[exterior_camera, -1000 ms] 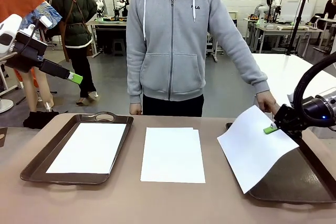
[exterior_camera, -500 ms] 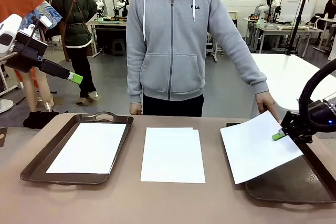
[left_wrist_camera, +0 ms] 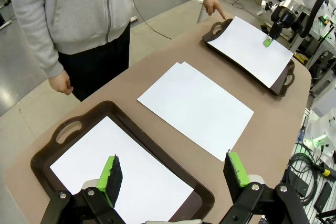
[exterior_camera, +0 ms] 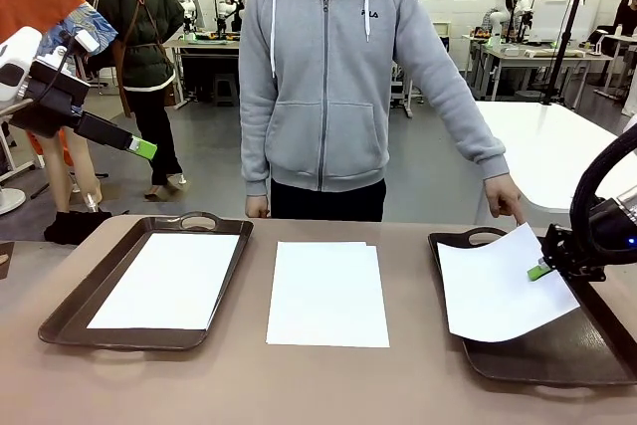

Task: Sort the A4 documents.
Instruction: Place the A4 Paper in the designated Handle tray.

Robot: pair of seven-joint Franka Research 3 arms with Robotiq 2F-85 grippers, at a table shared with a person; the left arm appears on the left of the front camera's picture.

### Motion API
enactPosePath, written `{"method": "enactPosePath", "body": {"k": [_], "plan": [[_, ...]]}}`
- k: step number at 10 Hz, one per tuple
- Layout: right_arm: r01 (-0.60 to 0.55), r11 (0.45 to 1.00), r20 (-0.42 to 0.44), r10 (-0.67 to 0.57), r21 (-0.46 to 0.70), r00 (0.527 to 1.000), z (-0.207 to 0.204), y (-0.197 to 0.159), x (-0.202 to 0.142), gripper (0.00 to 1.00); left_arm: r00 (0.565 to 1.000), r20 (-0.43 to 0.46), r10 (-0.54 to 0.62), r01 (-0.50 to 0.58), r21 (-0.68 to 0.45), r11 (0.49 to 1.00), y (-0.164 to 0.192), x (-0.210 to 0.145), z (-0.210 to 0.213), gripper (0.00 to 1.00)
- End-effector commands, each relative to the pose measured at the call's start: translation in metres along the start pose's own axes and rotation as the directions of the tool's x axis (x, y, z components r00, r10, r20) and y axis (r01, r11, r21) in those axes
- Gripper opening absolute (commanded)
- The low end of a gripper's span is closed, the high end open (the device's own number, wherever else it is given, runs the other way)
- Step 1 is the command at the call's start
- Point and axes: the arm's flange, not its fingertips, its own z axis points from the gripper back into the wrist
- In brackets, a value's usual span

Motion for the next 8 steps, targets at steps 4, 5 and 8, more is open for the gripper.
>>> {"method": "enactPosePath", "body": {"k": [4,5,8], "plan": [[0.013,0.993,-0.045,-0.019,-0.120,0.999,0.008,0.014,0.011,0.01,1.000,0.008,0.003,-0.003,-0.006,1.000,0.001,0.000,0.000,1.00],[0.004,0.991,-0.062,-0.013,-0.137,0.998,0.008,0.014,0.015,0.01,1.000,0.008,0.003,-0.003,-0.006,1.000,0.001,0.000,0.000,1.00],[-0.033,0.987,-0.136,0.011,-0.160,0.991,-0.003,0.020,0.031,0.01,1.000,0.008,0.003,-0.003,-0.006,1.000,0.001,0.000,0.000,1.00]]}}
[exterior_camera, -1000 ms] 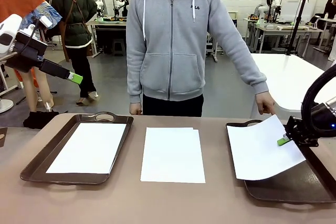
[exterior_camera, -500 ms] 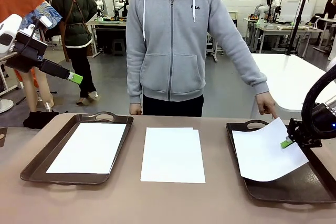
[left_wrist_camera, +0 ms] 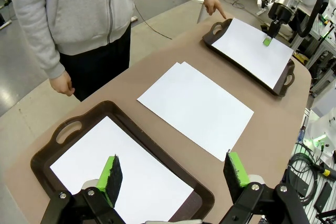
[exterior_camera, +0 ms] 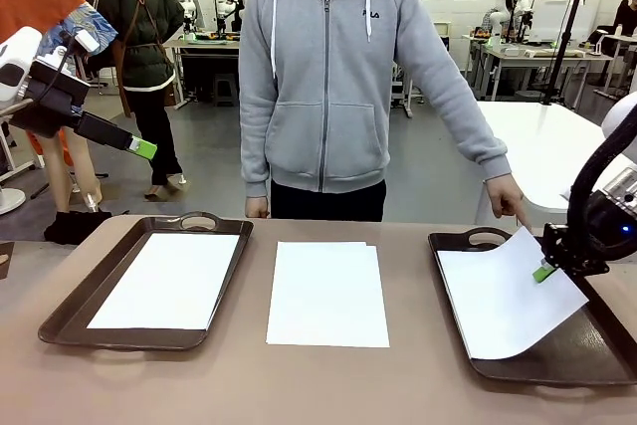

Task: Sort the A4 documents.
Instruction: Place the A4 Paper in the designated Handle tray.

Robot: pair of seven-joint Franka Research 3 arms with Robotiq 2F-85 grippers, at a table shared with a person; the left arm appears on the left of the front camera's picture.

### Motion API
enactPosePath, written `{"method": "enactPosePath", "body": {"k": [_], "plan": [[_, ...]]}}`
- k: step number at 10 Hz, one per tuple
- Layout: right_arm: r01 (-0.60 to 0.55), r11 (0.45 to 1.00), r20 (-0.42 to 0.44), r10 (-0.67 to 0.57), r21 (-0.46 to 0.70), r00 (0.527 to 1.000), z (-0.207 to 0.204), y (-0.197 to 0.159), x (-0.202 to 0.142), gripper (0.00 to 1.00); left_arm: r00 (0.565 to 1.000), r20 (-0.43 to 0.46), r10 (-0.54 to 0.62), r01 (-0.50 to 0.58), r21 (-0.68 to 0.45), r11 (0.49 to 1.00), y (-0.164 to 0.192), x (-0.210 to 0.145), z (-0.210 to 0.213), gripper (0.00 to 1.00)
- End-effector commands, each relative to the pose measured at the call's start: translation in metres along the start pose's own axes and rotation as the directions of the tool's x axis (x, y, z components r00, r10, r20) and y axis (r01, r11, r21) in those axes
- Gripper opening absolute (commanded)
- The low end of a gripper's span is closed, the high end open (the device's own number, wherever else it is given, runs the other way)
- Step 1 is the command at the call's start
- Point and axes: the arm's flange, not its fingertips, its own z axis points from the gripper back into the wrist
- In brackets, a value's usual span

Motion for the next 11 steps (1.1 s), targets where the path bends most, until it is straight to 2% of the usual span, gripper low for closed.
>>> {"method": "enactPosePath", "body": {"k": [1,6,11], "plan": [[0.002,1.000,-0.069,-0.004,-0.030,0.998,-0.006,0.004,0.015,0.01,1.000,0.008,0.003,-0.003,-0.006,1.000,0.001,0.000,0.000,1.00],[-0.003,0.995,-0.057,-0.002,-0.101,0.998,0.008,0.007,0.015,0.01,1.000,0.008,0.003,-0.003,-0.006,1.000,0.001,0.000,0.000,1.00],[0.026,0.998,-0.032,-0.028,-0.064,0.999,-0.002,-0.003,0.011,0.01,1.000,0.008,0.003,-0.003,-0.006,1.000,0.001,0.000,0.000,1.00]]}}
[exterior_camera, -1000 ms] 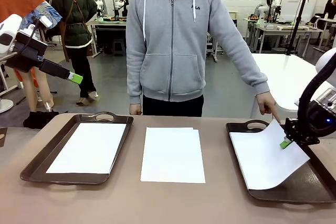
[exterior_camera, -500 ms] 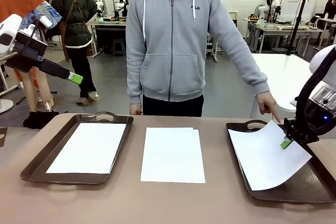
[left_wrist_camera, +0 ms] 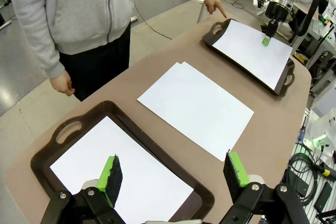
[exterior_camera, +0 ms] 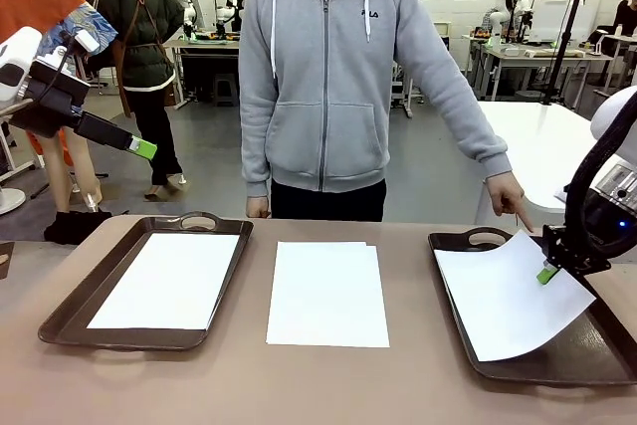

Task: Sort the A4 documents.
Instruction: Place the A4 Paper in the designated Handle tray.

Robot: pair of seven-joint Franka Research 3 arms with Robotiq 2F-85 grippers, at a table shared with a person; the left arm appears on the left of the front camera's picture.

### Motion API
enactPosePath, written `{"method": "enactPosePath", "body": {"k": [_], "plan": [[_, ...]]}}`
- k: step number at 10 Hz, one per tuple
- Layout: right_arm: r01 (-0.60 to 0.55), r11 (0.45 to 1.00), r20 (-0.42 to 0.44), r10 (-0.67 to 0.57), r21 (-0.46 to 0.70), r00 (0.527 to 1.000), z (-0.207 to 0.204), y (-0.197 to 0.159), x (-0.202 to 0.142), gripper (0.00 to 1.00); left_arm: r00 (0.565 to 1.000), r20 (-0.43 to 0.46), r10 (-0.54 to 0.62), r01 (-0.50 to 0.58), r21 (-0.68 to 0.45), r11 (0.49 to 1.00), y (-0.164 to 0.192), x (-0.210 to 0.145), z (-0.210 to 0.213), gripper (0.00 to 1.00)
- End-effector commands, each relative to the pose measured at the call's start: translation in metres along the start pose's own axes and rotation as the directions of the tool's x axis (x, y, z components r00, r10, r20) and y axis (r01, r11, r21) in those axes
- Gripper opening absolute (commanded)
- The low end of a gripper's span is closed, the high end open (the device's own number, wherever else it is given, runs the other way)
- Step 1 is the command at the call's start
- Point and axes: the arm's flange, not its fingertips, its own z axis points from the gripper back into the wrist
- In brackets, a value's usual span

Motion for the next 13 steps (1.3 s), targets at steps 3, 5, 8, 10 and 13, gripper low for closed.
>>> {"method": "enactPosePath", "body": {"k": [3,5,8,10,13], "plan": [[0.035,0.999,0.043,-0.035,0.001,0.998,-0.0041,-0.0044,-0.0049,0.01,1.000,0.008,0.003,-0.003,-0.006,1.000,0.0007,0.0000,0.0003,1.00],[0.034,0.999,0.058,-0.034,-0.002,0.998,-0.0035,-0.0041,-0.0046,0.01,1.000,0.008,0.003,-0.003,-0.006,1.000,0.0007,0.0000,0.0003,1.00],[0.068,0.998,0.072,-0.068,0.002,0.995,-0.0040,-0.0052,-0.0051,0.21,1.000,0.008,0.003,-0.003,-0.006,1.000,0.0007,0.0000,0.0003,1.00],[0.078,0.997,0.089,-0.077,-0.010,0.993,-0.0010,-0.0064,-0.0075,0.36,1.000,0.008,0.003,-0.003,-0.006,1.000,0.0007,0.0000,0.0003,1.00],[0.108,0.992,0.111,-0.100,-0.071,0.989,0.0041,-0.0088,-0.0132,0.62,1.000,0.008,0.003,-0.003,-0.006,1.000,0.0007,0.0000,0.0003,1.00]]}}
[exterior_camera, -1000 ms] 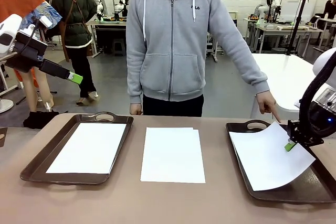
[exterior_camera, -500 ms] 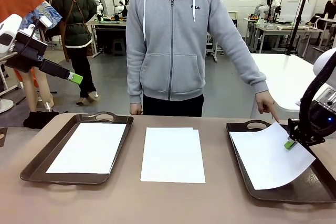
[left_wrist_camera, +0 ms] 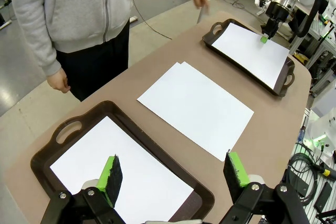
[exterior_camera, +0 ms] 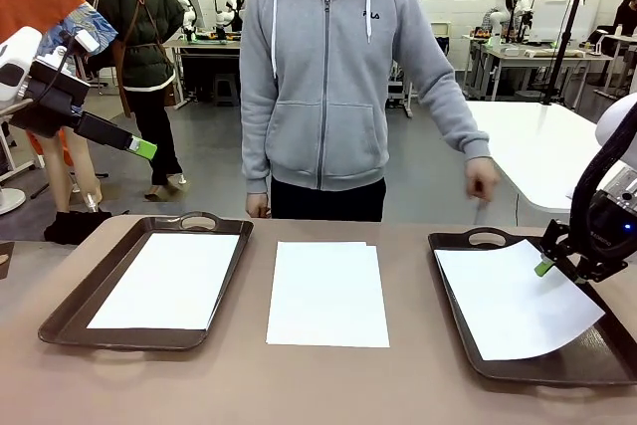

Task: Sort the A4 documents.
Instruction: Place the A4 Paper in the designated Handle tray.

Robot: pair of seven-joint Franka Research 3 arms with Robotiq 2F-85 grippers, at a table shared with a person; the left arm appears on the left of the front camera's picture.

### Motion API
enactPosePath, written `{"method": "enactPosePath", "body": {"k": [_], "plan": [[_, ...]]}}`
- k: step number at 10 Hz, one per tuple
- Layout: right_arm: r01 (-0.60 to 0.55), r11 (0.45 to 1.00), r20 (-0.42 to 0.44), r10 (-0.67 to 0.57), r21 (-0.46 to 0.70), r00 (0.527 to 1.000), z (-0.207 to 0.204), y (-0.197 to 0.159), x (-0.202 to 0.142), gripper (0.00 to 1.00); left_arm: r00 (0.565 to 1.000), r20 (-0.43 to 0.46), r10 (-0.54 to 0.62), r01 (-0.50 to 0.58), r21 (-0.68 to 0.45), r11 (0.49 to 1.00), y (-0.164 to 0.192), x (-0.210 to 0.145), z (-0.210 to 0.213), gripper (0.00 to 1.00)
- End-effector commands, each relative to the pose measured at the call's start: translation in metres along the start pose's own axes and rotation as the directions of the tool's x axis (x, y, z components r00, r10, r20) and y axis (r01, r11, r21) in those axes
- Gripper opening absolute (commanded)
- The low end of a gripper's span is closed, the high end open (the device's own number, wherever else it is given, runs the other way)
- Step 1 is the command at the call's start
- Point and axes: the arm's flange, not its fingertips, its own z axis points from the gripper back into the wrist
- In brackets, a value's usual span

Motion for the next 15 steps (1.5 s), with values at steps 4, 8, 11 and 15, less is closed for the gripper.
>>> {"method": "enactPosePath", "body": {"k": [4,8,11,15], "plan": [[0.072,0.994,0.081,-0.065,-0.086,0.995,0.014,0.000,-0.031,0.93,1.000,0.008,0.003,-0.003,-0.006,1.000,0.001,0.000,0.000,1.00],[0.051,0.997,0.074,-0.047,-0.054,0.996,0.020,0.001,-0.030,1.00,1.000,0.008,0.003,-0.003,-0.006,1.000,0.001,0.000,0.000,1.00],[0.051,0.997,0.074,-0.047,-0.054,0.996,0.020,0.001,-0.030,1.00,1.000,0.008,0.003,-0.003,-0.006,1.000,0.001,0.000,0.000,1.00],[0.051,0.997,0.074,-0.047,-0.054,0.996,0.020,0.001,-0.030,1.00,1.000,0.008,0.003,-0.003,-0.006,1.000,0.001,0.000,0.000,1.00]]}}
